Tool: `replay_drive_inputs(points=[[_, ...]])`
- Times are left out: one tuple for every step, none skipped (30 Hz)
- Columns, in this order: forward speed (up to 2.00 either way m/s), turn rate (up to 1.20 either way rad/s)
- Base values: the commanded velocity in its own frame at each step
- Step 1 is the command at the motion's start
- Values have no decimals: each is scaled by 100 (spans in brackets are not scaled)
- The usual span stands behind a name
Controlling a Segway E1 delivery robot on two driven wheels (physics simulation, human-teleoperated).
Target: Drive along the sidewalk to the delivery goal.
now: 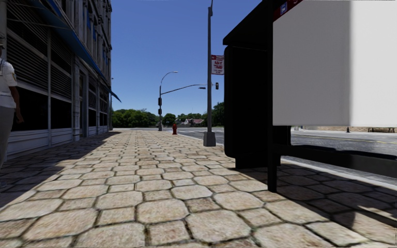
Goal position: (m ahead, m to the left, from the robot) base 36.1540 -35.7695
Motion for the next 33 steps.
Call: replay_drive_inputs(points=[[166, 49], [166, 43], [166, 39], [166, 38], [166, 38], [166, 38], [166, 39], [166, 39], [166, 39], [166, 39], [166, 37], [166, 28], [173, 25], [173, 25], [200, 25], [200, 27], [200, 28], [200, 30], [200, 30], [200, 33], [200, 33], [200, 32], [200, 19], [200, 1], [200, 0], [200, 0], [200, 0], [200, 0], [200, 0], [200, 0], [200, 0], [200, 0], [200, 0]])
